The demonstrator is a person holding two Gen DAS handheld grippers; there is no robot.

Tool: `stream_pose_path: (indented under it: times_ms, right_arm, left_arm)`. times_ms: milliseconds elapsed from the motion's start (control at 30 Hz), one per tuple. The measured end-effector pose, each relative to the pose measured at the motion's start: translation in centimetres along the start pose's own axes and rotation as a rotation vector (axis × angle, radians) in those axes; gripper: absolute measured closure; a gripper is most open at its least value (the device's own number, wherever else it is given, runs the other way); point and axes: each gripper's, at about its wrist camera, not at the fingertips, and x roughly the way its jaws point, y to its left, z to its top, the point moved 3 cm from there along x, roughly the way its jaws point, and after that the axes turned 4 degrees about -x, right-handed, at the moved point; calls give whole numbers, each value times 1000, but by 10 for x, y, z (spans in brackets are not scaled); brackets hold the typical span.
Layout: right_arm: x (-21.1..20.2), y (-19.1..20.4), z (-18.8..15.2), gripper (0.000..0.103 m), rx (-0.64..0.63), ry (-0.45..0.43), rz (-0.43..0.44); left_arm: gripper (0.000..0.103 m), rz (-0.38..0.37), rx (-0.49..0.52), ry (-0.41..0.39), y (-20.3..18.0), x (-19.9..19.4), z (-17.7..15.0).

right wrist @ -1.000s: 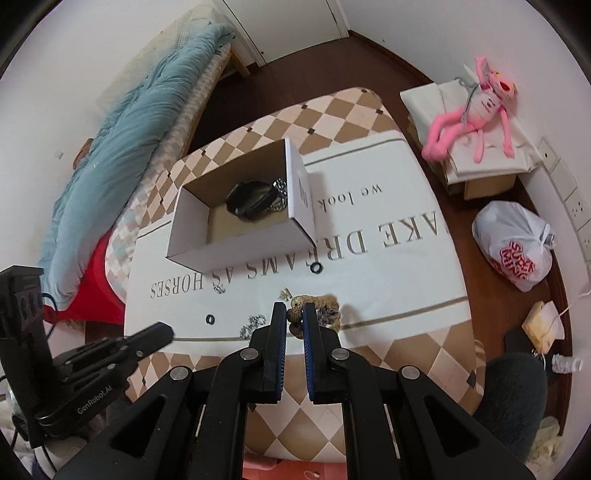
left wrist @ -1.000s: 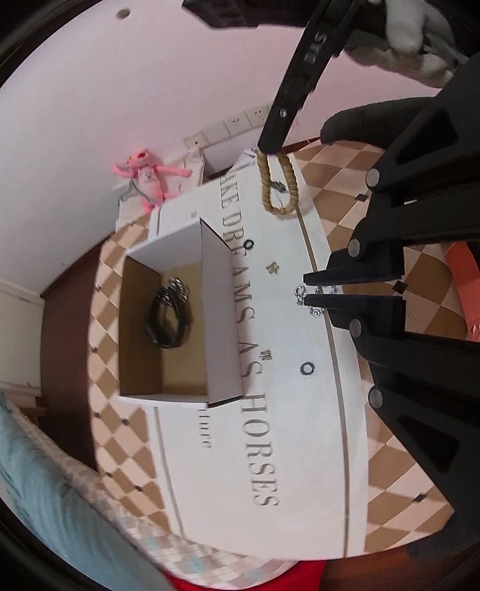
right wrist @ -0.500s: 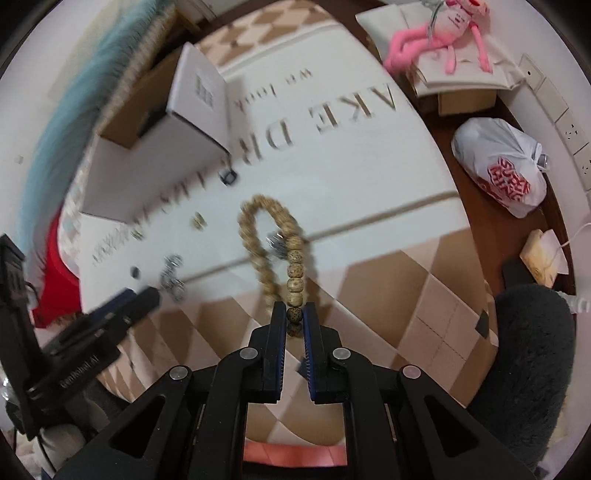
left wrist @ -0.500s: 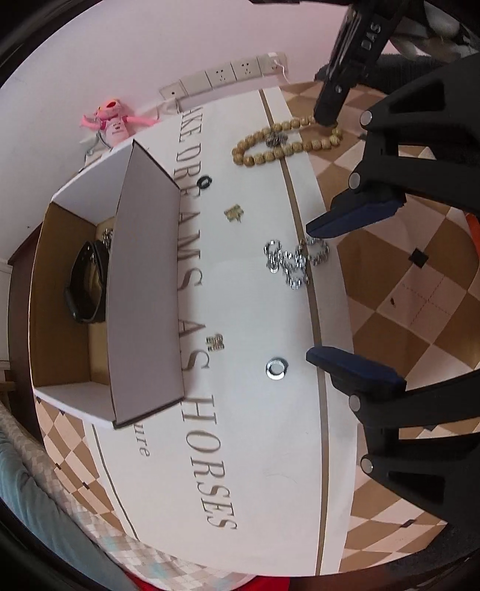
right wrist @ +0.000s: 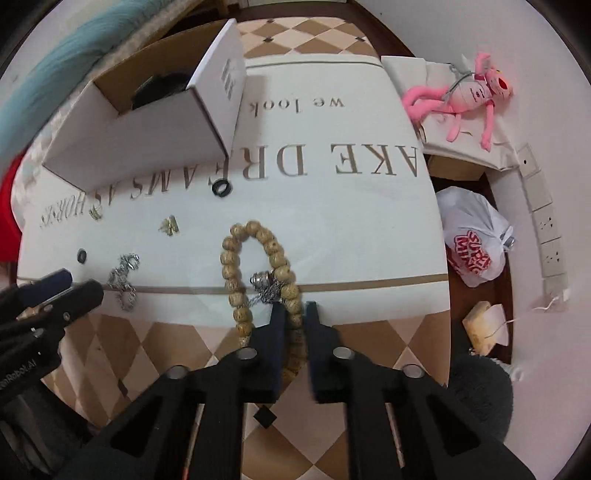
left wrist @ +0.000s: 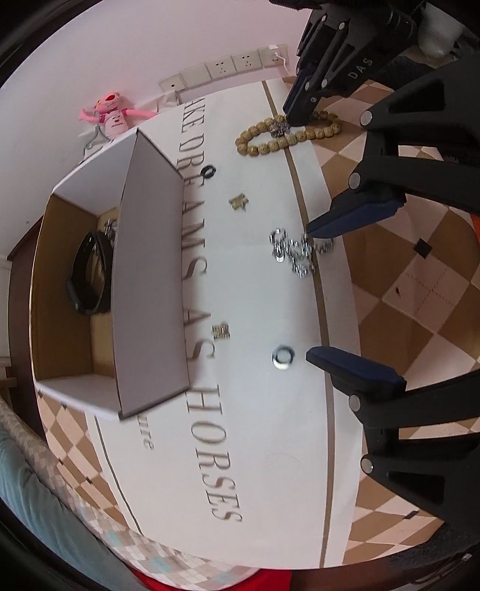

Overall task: Organize jewelry
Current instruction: 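Lift and carry the beads and necklace in both grippers over the white box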

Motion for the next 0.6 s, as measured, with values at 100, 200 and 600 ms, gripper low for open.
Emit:
stream_pose_path:
  times_ms: [100,200,600]
  right_arm:
    - [3,-5,-3,94,22,-7,11]
    - [3,-16,-6,94,59,-8,24]
    - [-5,-26,-6,94,123,-16,69]
  left_arm:
    - [45,-11,34,9,-15,3,2]
    - [45,-9,82,28,-31,12,4]
    - [98,-41,172,3,-44,11,7]
